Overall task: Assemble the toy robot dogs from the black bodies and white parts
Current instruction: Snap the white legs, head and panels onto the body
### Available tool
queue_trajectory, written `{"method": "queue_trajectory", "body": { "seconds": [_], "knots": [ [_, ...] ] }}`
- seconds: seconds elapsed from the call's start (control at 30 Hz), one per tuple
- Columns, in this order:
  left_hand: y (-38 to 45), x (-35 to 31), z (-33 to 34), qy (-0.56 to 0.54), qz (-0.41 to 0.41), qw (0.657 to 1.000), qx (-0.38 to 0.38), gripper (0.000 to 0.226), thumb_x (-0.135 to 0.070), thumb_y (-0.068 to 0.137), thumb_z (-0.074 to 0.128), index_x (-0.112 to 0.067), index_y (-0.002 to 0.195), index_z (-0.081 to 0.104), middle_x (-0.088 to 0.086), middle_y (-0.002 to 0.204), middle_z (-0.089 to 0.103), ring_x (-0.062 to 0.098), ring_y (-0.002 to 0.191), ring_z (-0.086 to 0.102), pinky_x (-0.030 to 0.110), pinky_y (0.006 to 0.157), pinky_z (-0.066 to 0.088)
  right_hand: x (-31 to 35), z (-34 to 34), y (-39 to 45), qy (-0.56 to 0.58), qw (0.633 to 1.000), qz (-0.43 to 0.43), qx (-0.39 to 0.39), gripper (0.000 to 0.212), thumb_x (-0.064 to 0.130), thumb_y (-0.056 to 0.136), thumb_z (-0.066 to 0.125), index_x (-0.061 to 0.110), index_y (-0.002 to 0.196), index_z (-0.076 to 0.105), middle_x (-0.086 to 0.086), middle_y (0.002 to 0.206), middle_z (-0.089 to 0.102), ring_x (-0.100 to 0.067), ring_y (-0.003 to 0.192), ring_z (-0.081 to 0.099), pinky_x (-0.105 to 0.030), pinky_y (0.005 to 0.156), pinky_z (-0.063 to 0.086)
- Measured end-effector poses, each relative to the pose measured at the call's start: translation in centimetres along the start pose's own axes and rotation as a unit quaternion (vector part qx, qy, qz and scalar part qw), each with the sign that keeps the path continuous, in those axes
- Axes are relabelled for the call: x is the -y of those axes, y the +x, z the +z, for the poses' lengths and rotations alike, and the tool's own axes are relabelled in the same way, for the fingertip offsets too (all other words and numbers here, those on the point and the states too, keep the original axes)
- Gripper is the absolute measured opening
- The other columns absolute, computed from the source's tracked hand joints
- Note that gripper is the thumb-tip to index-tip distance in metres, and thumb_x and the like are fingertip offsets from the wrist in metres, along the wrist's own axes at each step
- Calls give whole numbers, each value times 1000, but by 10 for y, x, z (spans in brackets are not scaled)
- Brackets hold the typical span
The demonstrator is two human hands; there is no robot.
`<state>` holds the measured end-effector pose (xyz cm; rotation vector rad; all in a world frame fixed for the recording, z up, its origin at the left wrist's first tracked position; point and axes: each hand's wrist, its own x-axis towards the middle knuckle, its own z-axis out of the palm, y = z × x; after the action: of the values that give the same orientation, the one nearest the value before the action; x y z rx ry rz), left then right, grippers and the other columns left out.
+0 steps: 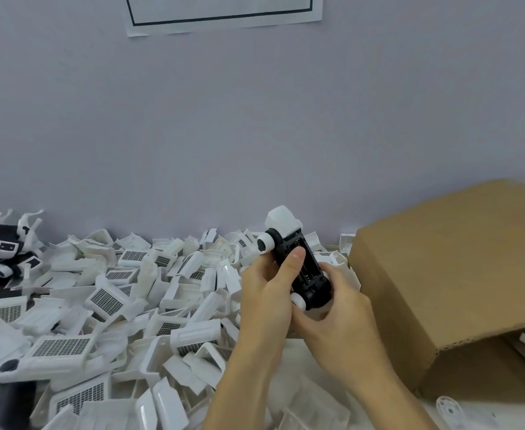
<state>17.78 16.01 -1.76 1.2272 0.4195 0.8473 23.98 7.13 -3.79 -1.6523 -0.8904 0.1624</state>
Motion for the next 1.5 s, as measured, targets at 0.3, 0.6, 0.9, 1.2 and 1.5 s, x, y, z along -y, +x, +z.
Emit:
{"method": "queue_trajectory", "body": {
  "seconds": [0.3, 0.6, 0.9, 1.2, 1.5],
  "knots": [
    [-2, 5, 6, 110, 89, 989, 49, 15, -6, 95, 66, -17, 99, 74, 2, 87, 77, 18, 81, 73, 26, 70, 57, 4, -20, 8, 110, 994, -24, 13, 47, 16, 99, 52, 22, 146, 49, 11, 137, 61, -4, 130, 54, -36, 109, 46],
    [-7, 13, 13, 250, 100, 953, 137, 36, 3, 87, 51, -19, 101, 76, 2, 84, 76, 24, 82, 73, 55, 73, 62, 8, -19, 15, 96, 988, 4, -119, 82, 39, 66, 92, 30, 137, 53, 12, 111, 69, -10, 104, 69, -43, 93, 58],
    [-8, 16, 13, 254, 94, 954, 126, 39, 2, 89, 51, -23, 107, 75, -2, 89, 78, 21, 86, 75, 54, 76, 62, 2, -22, 17, 44, 987, -15, -155, 47, 41, 65, 90, 45, 102, 61, 35, 88, 69, 7, 80, 70, -14, 69, 57],
    [-9, 14, 14, 271, 127, 946, 125, 24, -20, 88, 55, -25, 101, 74, -5, 85, 75, 15, 80, 69, 41, 71, 59, 0, -24, 18, 96, 984, 4, -152, 60, 47, 63, 85, 27, 116, 69, 20, 88, 75, -2, 81, 74, -27, 74, 59],
    [-5, 11, 14, 178, 151, 971, 56, 15, -15, 91, 64, -28, 93, 72, -4, 84, 75, 16, 80, 71, 36, 71, 58, 8, -26, 14, 202, 977, -16, -70, 52, 48, 80, 78, 29, 125, 60, 21, 111, 73, 6, 103, 68, -13, 82, 56]
  ]
}}
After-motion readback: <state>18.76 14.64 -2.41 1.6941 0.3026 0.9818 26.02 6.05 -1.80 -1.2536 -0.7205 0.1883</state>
